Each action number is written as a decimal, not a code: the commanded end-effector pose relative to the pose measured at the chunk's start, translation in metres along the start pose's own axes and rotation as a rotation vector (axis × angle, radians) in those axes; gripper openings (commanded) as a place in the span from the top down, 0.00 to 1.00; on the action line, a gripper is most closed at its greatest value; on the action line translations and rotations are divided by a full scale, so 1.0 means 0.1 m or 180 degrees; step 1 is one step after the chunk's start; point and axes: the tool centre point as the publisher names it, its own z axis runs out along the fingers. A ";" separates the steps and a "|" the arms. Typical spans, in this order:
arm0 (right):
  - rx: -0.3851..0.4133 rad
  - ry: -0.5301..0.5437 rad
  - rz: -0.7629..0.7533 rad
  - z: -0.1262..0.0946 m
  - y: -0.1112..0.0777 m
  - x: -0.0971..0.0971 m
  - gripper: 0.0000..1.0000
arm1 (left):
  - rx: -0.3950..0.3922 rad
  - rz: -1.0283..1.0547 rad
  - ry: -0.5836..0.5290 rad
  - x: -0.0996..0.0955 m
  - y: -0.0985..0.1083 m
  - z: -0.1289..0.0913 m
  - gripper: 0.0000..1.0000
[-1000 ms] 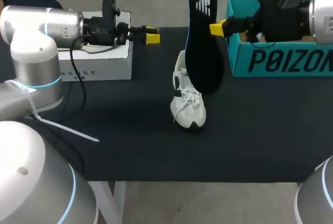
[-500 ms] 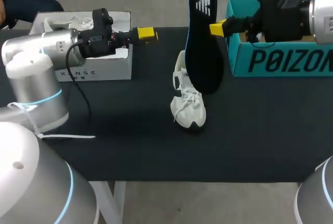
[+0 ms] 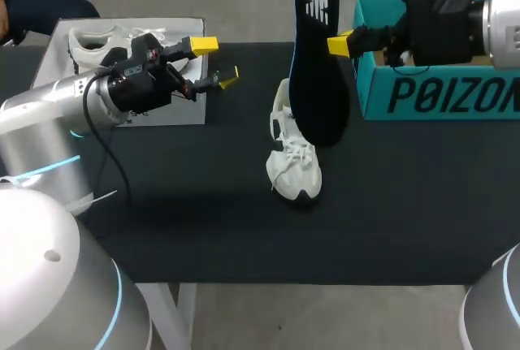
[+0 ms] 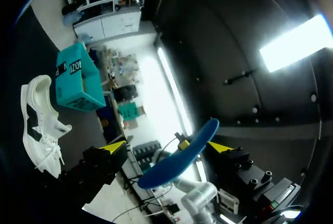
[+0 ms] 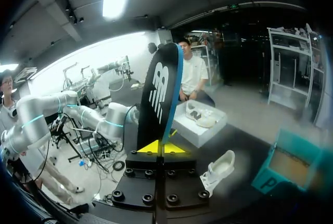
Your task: Take the shoe out of the shoebox, open the shoe tongue, remove and reinsert the insole, then place the shoe into the shoebox
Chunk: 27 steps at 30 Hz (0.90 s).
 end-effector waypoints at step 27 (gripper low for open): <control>0.0002 -0.0004 0.0002 0.03 0.00 -0.01 1.00 | -0.0669 -0.0429 -0.0559 -0.03 -0.21 -0.16 0.00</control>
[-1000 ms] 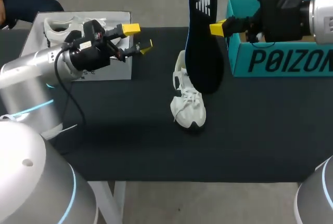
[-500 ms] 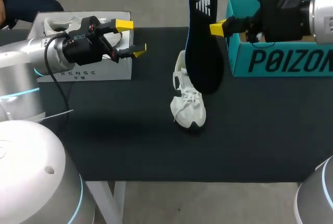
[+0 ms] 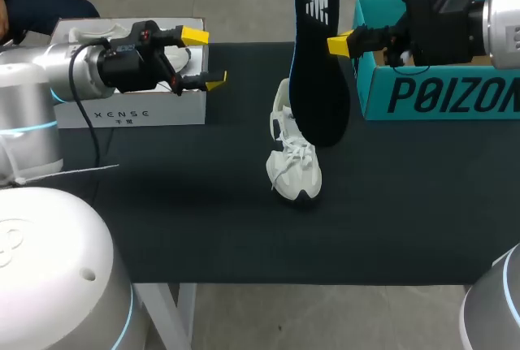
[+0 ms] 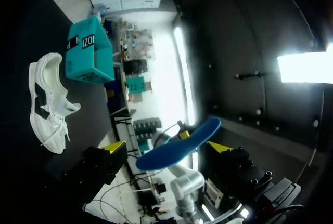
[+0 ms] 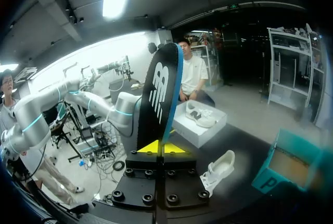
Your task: Take the shoe out of the shoebox, open the shoe tongue, remove and reinsert the insole, then place the shoe into the shoebox
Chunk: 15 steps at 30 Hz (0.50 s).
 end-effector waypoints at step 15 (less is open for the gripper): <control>0.0002 -0.0004 0.0002 0.03 0.00 -0.01 1.00 | 0.0062 -0.0254 -0.0591 -0.01 -0.13 0.13 0.00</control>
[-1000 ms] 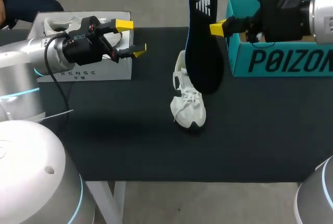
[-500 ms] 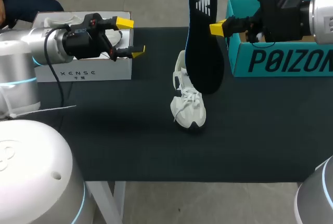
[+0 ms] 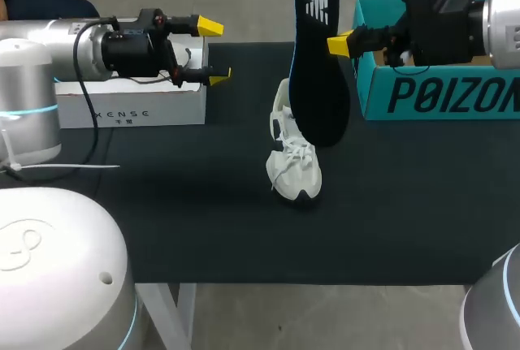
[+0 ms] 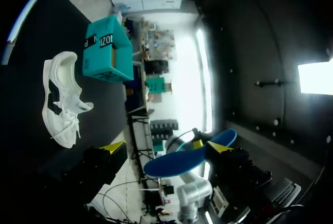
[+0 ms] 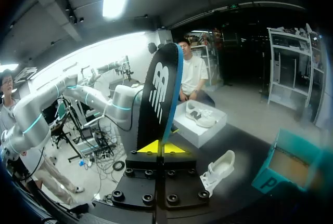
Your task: Take the shoe out of the shoebox, open the shoe tongue, remove and reinsert the insole, then place the shoe into the shoebox
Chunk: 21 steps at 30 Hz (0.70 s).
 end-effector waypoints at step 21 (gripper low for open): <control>0.0002 -0.0004 0.0002 0.03 0.00 -0.01 1.00 | 0.0074 0.0096 -0.0055 0.02 -0.09 0.00 0.00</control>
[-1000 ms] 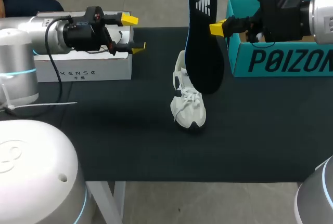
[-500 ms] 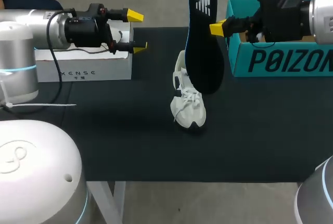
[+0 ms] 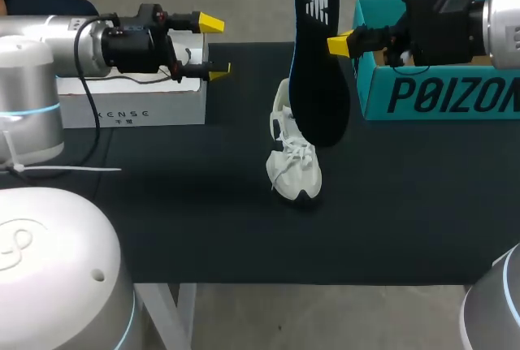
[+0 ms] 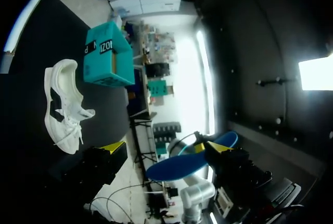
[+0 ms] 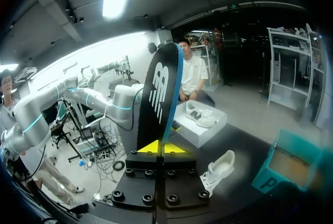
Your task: Take the shoe out of the shoebox, open the shoe tongue, remove and reinsert the insole, then place the shoe into the shoebox
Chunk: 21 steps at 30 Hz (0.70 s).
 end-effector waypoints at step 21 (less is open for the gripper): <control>-0.0670 0.0223 -0.1640 0.02 0.32 -0.19 1.00 | 0.0003 -0.0002 -0.0009 0.00 0.00 0.00 0.00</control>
